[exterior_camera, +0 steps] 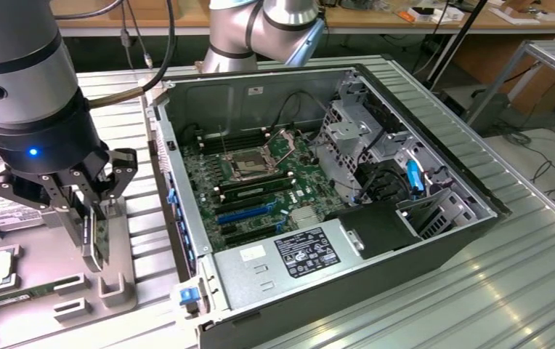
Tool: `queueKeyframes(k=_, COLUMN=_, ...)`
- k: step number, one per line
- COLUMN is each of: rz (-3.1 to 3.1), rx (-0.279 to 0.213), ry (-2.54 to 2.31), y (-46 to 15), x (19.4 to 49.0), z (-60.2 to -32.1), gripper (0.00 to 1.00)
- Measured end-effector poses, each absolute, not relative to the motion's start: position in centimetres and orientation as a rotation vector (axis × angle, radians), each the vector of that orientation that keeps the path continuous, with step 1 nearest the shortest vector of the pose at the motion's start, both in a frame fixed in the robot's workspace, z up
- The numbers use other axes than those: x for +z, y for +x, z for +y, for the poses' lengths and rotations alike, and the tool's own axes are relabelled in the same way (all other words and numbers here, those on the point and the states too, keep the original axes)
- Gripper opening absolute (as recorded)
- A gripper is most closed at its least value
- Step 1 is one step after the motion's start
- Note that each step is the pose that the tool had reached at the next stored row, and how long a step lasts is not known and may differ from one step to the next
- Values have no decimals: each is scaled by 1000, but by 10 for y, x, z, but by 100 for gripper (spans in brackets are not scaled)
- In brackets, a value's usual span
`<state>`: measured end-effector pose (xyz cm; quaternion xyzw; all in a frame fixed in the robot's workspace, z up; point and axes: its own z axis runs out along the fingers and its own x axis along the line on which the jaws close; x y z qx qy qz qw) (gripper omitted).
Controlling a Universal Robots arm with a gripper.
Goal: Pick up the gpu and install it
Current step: 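Pick up the gpu and move the gpu toward the slot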
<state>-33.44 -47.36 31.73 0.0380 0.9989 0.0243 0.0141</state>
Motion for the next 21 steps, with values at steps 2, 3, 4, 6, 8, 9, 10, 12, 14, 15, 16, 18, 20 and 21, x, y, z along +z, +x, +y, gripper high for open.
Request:
queueKeyframes(k=2, rz=3110, rx=76, ry=118, y=-334, x=317, z=-474, gripper=27)
queueKeyframes(k=3, rz=3110, rx=76, ry=118, y=-334, x=317, z=-474, gripper=27)
queueKeyframes(k=4, rz=3110, rx=75, ry=118, y=-334, x=317, z=-474, gripper=27)
queueKeyframes(k=6, rz=3111, rx=75, ry=118, y=-334, x=318, z=-474, gripper=27)
queueKeyframes(k=8, rz=3113, rx=75, ry=118, y=-334, x=320, z=-474, gripper=27)
queueKeyframes(k=9, rz=3114, rx=75, ry=118, y=-334, x=322, z=-474, gripper=27)
queueKeyframes(k=10, rz=3115, rx=75, ry=119, y=-334, x=323, z=-474, gripper=27)
queueKeyframes(k=12, rz=3118, rx=75, ry=119, y=-334, x=326, z=-474, gripper=27)
queueKeyframes(k=14, rz=3123, rx=75, ry=119, y=-334, x=331, z=-474, gripper=27)
queueKeyframes(k=15, rz=3125, rx=75, ry=119, y=-334, x=332, z=-474, gripper=27)
queueKeyframes(k=16, rz=3127, rx=75, ry=119, y=-334, x=334, z=-474, gripper=27)
queueKeyframes(k=18, rz=3130, rx=74, ry=120, y=-334, x=337, z=-474, gripper=27)
queueKeyframes(k=20, rz=3133, rx=74, ry=120, y=-334, x=339, z=-474, gripper=27)
queueKeyframes(k=21, rz=3134, rx=74, ry=120, y=-334, x=341, z=-474, gripper=27)
